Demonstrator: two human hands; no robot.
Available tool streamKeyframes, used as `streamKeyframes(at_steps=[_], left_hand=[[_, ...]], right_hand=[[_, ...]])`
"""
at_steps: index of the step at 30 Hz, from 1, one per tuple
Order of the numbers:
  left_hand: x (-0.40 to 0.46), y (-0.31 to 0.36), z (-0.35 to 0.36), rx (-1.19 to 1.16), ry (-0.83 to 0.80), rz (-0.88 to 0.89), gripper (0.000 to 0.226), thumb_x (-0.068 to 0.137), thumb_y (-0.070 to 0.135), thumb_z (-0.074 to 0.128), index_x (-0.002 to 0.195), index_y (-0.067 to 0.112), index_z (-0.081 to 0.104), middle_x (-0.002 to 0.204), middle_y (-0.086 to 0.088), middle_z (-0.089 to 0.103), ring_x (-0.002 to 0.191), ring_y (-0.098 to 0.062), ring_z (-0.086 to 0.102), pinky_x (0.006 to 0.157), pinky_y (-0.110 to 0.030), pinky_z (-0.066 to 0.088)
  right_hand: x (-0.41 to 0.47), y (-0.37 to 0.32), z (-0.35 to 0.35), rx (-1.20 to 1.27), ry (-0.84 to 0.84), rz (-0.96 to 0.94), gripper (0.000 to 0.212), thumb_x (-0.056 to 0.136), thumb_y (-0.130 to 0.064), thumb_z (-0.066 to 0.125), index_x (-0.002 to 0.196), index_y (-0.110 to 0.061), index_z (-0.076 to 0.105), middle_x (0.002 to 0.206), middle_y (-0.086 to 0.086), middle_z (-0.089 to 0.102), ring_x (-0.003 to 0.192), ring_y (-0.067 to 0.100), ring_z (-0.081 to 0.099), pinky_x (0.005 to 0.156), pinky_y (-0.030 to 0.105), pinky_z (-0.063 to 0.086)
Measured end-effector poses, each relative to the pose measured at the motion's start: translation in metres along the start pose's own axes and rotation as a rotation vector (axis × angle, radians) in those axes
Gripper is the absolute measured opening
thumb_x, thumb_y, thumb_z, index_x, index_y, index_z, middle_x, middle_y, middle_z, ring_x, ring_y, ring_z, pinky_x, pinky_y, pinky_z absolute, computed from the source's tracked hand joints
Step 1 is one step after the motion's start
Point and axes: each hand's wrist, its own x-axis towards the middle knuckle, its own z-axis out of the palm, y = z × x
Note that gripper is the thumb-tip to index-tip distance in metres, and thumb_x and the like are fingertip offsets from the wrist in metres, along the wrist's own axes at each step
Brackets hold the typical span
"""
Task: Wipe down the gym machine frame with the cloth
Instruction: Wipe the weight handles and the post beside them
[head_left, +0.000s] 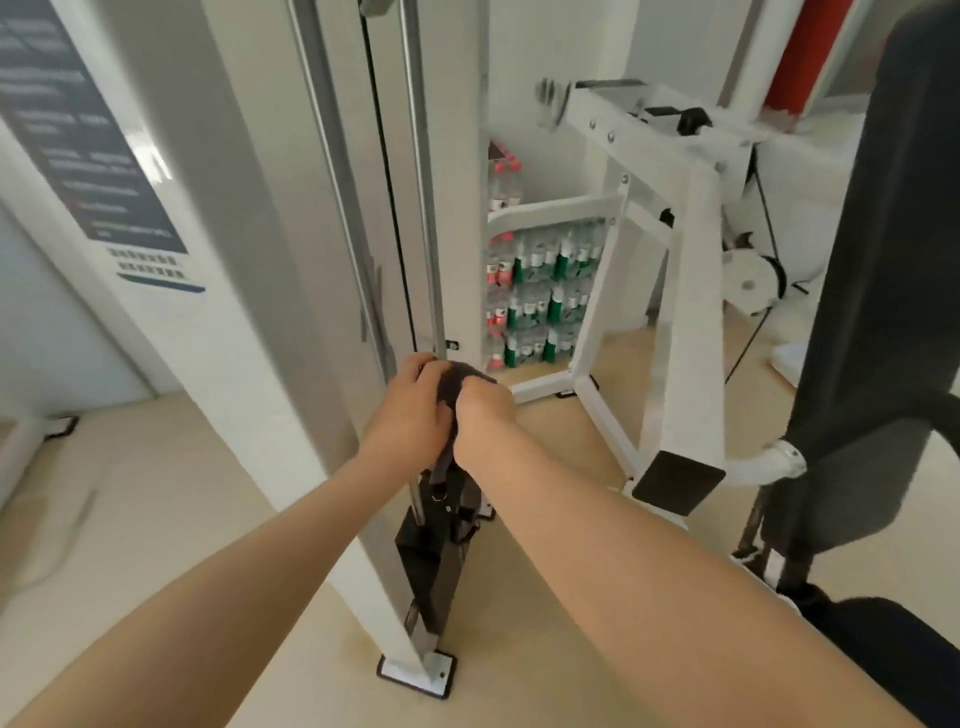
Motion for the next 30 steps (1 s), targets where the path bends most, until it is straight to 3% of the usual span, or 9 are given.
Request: streamKeyframes(at_steps=[2, 5, 7, 9, 13, 19, 24, 28, 30], left_hand=[[0.007, 0.004, -0.012, 0.013, 0.071, 0.041, 0.042, 0.093, 0.012, 0.043, 0.135, 0.013, 0.04, 0.143, -0.002, 0.034, 0.123, -0.021, 0.041, 0.092, -0.03, 0.039], [0.022, 0.014, -0.022, -0.061, 0.161, 0.056, 0.043, 0.092, 0.009, 0.042, 0.135, 0.011, 0.04, 0.138, -0.005, 0.038, 0.118, -0.02, 0.046, 0.087, -0.024, 0.037], [0.031, 0.024, -0.02, -0.088, 0.157, 0.07, 0.043, 0.092, 0.01, 0.045, 0.135, 0.011, 0.04, 0.138, -0.004, 0.039, 0.115, -0.018, 0.048, 0.085, -0.021, 0.036], [0.038, 0.035, -0.011, -0.108, 0.126, 0.069, 0.041, 0.093, 0.011, 0.045, 0.133, 0.012, 0.042, 0.137, -0.002, 0.039, 0.112, -0.016, 0.05, 0.084, -0.023, 0.039], [0.056, 0.06, 0.009, -0.103, 0.059, 0.079, 0.038, 0.093, 0.013, 0.045, 0.131, 0.016, 0.043, 0.136, 0.0, 0.038, 0.103, -0.012, 0.051, 0.083, -0.022, 0.039], [0.108, 0.093, 0.014, -0.007, 0.128, 0.03, 0.038, 0.093, 0.014, 0.046, 0.131, 0.013, 0.044, 0.143, 0.0, 0.031, 0.113, -0.018, 0.049, 0.094, -0.025, 0.038], [0.151, 0.095, -0.001, 0.399, 0.124, -0.037, 0.045, 0.095, 0.014, 0.04, 0.139, 0.013, 0.034, 0.153, -0.002, 0.018, 0.133, -0.024, 0.033, 0.104, -0.032, 0.031], [0.187, 0.079, -0.022, 0.86, 0.036, -0.014, 0.056, 0.094, 0.01, 0.038, 0.146, 0.013, 0.017, 0.157, -0.007, 0.0, 0.143, -0.024, 0.007, 0.114, -0.035, 0.012], [0.206, 0.072, -0.032, 0.979, 0.015, 0.032, 0.061, 0.092, 0.006, 0.04, 0.147, 0.011, 0.013, 0.156, -0.011, -0.002, 0.143, -0.026, 0.003, 0.115, -0.036, 0.006]], right_hand=[[0.0, -0.021, 0.011, -0.04, -0.027, -0.049, 0.035, 0.098, -0.001, 0.034, 0.13, 0.009, 0.042, 0.122, 0.025, 0.053, 0.095, 0.03, 0.051, 0.062, 0.017, 0.045], [0.002, -0.067, 0.003, -0.041, -0.018, -0.071, 0.035, 0.096, -0.005, 0.039, 0.13, 0.002, 0.047, 0.098, 0.015, 0.055, 0.089, 0.025, 0.054, 0.076, 0.029, 0.046], [0.006, -0.093, -0.013, -0.111, -0.032, -0.138, 0.038, 0.098, -0.009, 0.038, 0.135, 0.002, 0.041, 0.118, 0.018, 0.054, 0.087, 0.022, 0.051, 0.066, 0.027, 0.042], [0.017, -0.11, -0.037, -0.163, -0.011, -0.16, 0.04, 0.098, -0.014, 0.041, 0.136, -0.001, 0.04, 0.133, 0.018, 0.047, 0.107, 0.024, 0.052, 0.074, 0.026, 0.042], [0.047, -0.132, -0.083, -0.228, 0.015, -0.134, 0.038, 0.095, -0.019, 0.05, 0.13, -0.004, 0.048, 0.125, 0.015, 0.055, 0.113, 0.03, 0.053, 0.097, 0.04, 0.045], [0.099, -0.164, -0.12, -0.225, -0.066, -0.135, 0.035, 0.093, -0.011, 0.054, 0.127, -0.003, 0.047, 0.121, 0.018, 0.057, 0.109, 0.032, 0.056, 0.087, 0.04, 0.05], [0.133, -0.186, -0.109, -0.17, -0.202, -0.113, 0.029, 0.09, -0.001, 0.055, 0.118, 0.0, 0.049, 0.096, 0.018, 0.06, 0.09, 0.028, 0.059, 0.074, 0.034, 0.051], [0.163, -0.2, -0.078, -0.165, -0.274, -0.158, 0.027, 0.086, -0.002, 0.06, 0.112, 0.0, 0.052, 0.105, 0.019, 0.059, 0.091, 0.024, 0.058, 0.06, 0.025, 0.052], [0.173, -0.204, -0.06, -0.181, -0.295, -0.231, 0.013, 0.087, -0.004, 0.06, 0.098, -0.004, 0.052, 0.094, 0.015, 0.058, 0.088, 0.024, 0.059, 0.072, 0.03, 0.054]])
